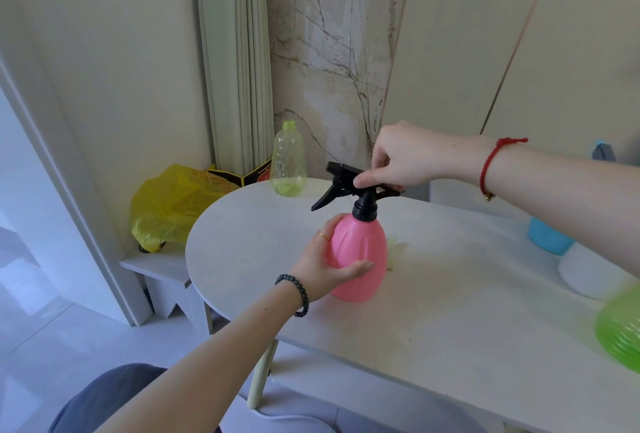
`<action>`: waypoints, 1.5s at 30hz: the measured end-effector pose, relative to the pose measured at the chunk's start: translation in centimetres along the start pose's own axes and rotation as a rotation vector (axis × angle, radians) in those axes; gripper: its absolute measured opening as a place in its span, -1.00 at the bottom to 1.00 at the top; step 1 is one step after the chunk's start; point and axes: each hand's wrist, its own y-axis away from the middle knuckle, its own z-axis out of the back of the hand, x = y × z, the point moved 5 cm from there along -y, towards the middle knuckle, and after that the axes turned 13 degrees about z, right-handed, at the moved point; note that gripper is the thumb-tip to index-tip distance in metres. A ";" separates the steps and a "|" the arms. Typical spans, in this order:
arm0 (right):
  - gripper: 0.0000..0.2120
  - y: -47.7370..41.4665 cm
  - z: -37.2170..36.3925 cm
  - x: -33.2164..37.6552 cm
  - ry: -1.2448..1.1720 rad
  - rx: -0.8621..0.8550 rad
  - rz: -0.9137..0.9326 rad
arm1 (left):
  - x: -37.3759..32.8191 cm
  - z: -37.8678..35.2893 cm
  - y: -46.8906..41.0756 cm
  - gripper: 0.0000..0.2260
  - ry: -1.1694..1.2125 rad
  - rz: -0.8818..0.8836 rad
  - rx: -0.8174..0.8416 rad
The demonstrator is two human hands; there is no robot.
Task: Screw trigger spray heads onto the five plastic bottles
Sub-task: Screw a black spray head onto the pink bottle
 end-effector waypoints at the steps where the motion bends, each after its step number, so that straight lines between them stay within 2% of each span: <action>1: -0.58 0.0 0.2 -0.1 -0.028 0.000 -0.014 | 0.0 0.0 0.0 -0.44 0.000 0.000 0.002; 4: -0.65 0.3 0.6 0.2 -0.067 0.001 0.020 | 0.0 0.0 0.0 -0.44 0.007 0.005 -0.002; 7: -0.65 0.3 -0.2 0.7 0.028 -0.005 0.057 | -0.1 -0.1 0.0 -0.43 0.001 0.002 0.003; 12: -0.64 -0.2 -0.6 0.9 0.008 -0.027 -0.039 | 0.1 0.0 -0.1 -0.41 -0.017 0.010 -0.005; 19: -0.63 0.5 -1.0 0.8 -0.087 -0.156 -0.116 | 0.4 0.1 -0.1 -0.37 -0.025 0.038 0.021; 23: -0.62 2.1 -1.6 0.1 -0.284 -0.215 -0.159 | 0.5 0.4 0.0 -0.31 -0.088 0.073 0.125; 26: -0.64 4.0 -2.7 -1.1 -0.661 -0.293 -0.233 | 0.3 1.1 0.2 -0.34 -0.162 0.080 0.208; 28: -0.72 5.6 -4.0 -2.2 -0.880 -0.404 -0.262 | 0.3 1.9 0.2 -0.41 -0.174 0.067 0.169; 29: -0.77 6.5 -5.0 -2.8 -0.894 -0.432 -0.267 | 0.4 2.3 0.2 -0.46 -0.156 0.070 0.130; 30: -0.70 7.4 -6.3 -3.2 -0.870 -0.419 -0.269 | 0.5 2.6 0.3 -0.50 -0.125 0.078 0.095; 33: -0.23 9.5 -12.1 -2.5 -0.813 -0.240 -0.244 | 0.9 2.1 1.1 -0.54 -0.051 0.083 0.040; 35: -0.10 9.7 -15.1 -0.8 -0.872 -0.254 -0.215 | 0.9 1.4 1.6 -0.49 -0.007 0.070 0.011; 38: -0.10 8.8 -17.0 0.8 -1.027 -0.482 -0.244 | 0.5 0.3 1.6 -0.46 0.013 0.068 -0.040; 40: -0.12 8.5 -17.1 1.0 -1.049 -0.633 -0.297 | -0.1 -0.3 1.5 -0.47 0.033 0.066 -0.080; 45: -0.13 10.1 -14.7 -1.7 -1.015 -0.831 -0.315 | -4.1 -2.8 -0.4 -0.53 0.006 -0.041 -0.071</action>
